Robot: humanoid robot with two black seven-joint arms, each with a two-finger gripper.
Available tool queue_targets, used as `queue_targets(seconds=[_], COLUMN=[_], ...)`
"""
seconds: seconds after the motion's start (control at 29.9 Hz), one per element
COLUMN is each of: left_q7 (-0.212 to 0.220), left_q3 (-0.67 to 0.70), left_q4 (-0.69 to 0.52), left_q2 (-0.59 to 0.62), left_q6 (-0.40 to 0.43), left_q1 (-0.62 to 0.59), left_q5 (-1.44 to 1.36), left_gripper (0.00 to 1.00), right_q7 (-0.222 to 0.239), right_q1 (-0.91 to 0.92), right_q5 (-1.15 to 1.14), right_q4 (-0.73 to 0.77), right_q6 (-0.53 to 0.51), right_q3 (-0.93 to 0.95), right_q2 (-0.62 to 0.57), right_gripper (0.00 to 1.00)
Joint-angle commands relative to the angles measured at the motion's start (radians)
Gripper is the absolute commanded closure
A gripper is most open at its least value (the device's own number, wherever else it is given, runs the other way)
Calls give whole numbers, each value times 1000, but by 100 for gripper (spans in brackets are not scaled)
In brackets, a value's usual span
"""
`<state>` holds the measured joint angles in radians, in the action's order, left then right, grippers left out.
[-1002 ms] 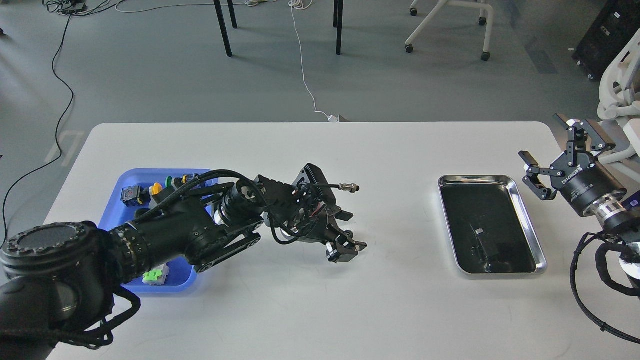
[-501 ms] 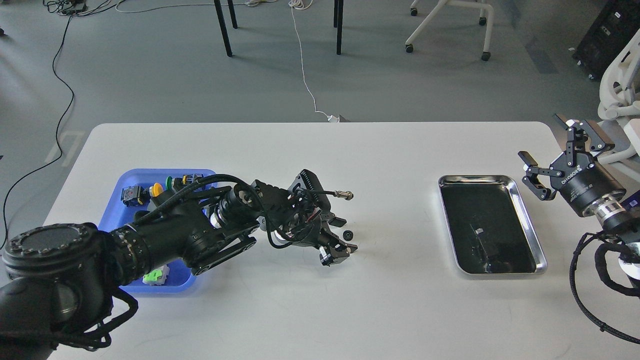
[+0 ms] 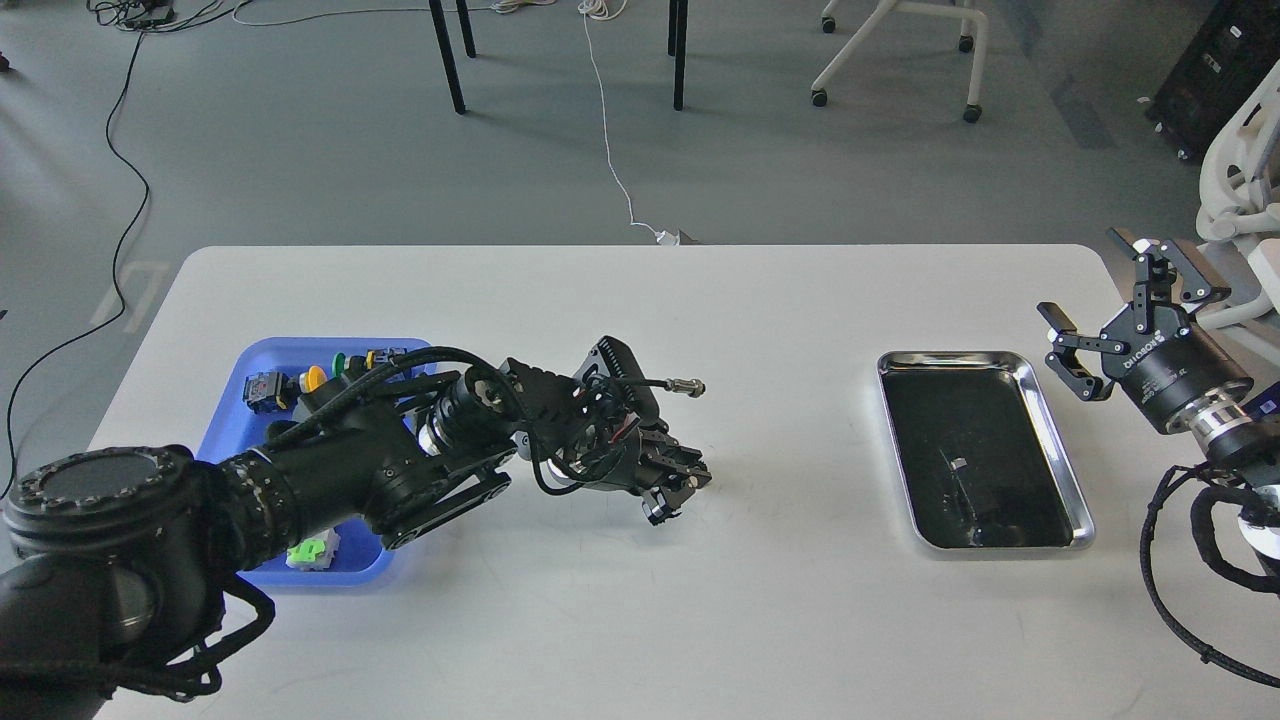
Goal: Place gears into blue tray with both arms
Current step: 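Carry the gear with the left gripper into the blue tray and release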
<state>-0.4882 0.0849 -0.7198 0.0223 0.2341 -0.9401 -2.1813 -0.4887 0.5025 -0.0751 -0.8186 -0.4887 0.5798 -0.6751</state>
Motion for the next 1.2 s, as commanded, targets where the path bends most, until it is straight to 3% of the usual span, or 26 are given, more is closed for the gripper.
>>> queue_targets(seconds=[0.0,0.17,0.43,0.74,1.17], left_q7=[0,0,0,0,0], left_q3=[1,10,4,3,42], left_q4=[-4,-29,-201,-268,-267], left_q2=[-1,21,376,717,780], left_q6=[-15,-15,5,-16,-45], left_q1=[-8,-46,-94,9,127], left_q5=[0,0,0,0,0], left_gripper=[85,85,84,83,78], right_q7=[0,0,0,0,0], right_q1=[-1,1,1,10,11], right_q5=[0,0,0,-2,-3], right_q4=[-1,-2,-5,-4,-2], right_q6=[0,0,0,0,0], right_q3=[0,-1,-5,-9,-12], right_q2=[0,0,0,6,12], right_gripper=[2,2,2,2,2])
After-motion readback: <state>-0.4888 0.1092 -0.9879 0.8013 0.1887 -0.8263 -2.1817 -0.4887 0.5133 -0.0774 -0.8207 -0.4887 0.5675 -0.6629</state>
